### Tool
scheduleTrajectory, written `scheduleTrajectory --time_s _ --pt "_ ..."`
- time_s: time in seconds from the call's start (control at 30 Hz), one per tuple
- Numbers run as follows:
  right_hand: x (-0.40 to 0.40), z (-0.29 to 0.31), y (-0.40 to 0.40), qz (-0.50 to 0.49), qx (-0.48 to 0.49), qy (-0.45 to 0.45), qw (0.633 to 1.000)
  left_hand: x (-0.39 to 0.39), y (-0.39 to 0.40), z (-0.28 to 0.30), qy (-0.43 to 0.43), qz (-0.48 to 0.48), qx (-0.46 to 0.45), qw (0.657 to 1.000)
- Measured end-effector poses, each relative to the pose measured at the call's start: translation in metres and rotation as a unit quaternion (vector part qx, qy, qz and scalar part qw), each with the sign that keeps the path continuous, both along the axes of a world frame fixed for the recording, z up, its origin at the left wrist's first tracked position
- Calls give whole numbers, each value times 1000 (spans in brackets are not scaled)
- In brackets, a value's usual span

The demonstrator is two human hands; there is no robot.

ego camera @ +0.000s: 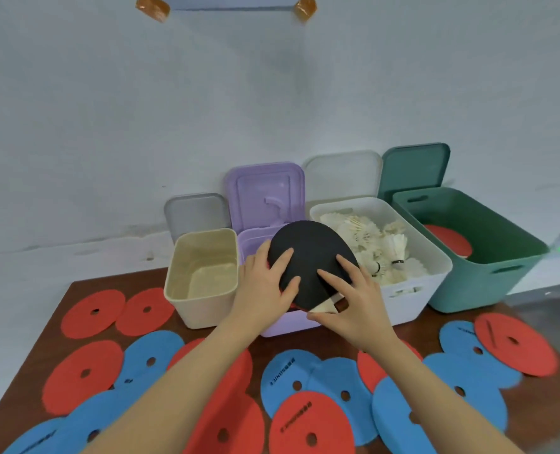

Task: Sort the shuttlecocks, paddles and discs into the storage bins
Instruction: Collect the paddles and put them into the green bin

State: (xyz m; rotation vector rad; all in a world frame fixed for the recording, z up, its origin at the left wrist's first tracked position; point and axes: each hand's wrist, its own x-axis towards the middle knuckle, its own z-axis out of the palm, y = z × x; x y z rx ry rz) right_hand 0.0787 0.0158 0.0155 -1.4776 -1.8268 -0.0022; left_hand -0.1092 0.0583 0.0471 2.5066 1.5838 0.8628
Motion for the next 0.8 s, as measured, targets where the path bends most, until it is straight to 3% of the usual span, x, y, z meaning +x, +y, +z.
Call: scheduleTrajectory --time_s 0.17,0.4,0.7,0.8 --pt "32 0 20 -25 -12 18 999 39 32 -5 -32 -16 17 999" --pt "86 15 70 -49 -36 -24 998 91 81 -3 -76 -30 5 997" --pt "152 12 106 -39 -40 14 998 156 123 -1 -61 -44 -2 997" --pt "193 13 118 -37 -52 -14 998 191 132 2 -48 -33 8 998"
